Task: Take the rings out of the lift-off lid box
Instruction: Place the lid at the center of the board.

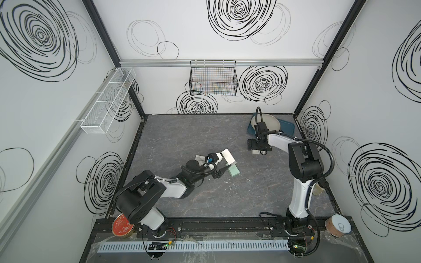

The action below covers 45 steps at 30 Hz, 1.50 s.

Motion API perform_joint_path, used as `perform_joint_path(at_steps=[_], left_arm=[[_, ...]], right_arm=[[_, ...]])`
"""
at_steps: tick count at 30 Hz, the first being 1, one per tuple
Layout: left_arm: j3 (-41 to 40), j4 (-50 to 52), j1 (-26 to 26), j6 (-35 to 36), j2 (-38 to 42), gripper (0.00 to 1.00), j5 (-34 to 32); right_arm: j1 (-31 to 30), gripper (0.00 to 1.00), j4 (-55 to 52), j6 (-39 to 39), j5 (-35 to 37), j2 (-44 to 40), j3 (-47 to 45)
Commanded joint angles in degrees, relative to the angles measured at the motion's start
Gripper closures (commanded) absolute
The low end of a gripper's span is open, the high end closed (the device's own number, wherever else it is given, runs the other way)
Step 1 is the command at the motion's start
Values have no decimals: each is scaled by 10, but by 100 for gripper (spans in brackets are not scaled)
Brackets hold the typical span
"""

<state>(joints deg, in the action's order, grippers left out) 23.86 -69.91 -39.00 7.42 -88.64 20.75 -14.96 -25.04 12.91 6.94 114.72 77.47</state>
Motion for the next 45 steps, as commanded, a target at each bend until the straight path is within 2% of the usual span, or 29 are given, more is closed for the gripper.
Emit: perform_joint_path(at_steps=[1, 5, 8, 15, 18, 20, 22, 27, 33, 45], left_arm=[[0, -29, -4, 10, 12, 29, -2], [1, -31, -5, 9, 10, 29, -2], [2, -31, -5, 9, 9, 29, -2], [7, -23, -6, 11, 10, 29, 1], [9, -19, -8, 13, 10, 28, 0], [9, -17, -9, 14, 10, 28, 0], [10, -15, -10, 15, 10, 28, -1], [15, -14, -12, 15, 4, 28, 2], [20, -15, -13, 15, -4, 28, 1], [29, -33, -17, 10, -24, 28, 2]], right_arm=[[-5, 0, -42, -5, -11, -61, 18], [-6, 0, -51, -21, -46, -118, 8], [-6, 0, -48, -36, -116, -165, -13], [0, 1, 48, -47, -411, -295, -113], [-6, 9, 120, -29, -500, -347, -163], [-11, 19, 131, -26, -533, -368, -175], [-21, 28, 123, -30, -556, -382, -178], [-54, 44, 111, -41, -586, -397, -186], [-84, 57, 101, -45, -592, -386, -191], [-108, 65, 87, -48, -586, -370, -182]])
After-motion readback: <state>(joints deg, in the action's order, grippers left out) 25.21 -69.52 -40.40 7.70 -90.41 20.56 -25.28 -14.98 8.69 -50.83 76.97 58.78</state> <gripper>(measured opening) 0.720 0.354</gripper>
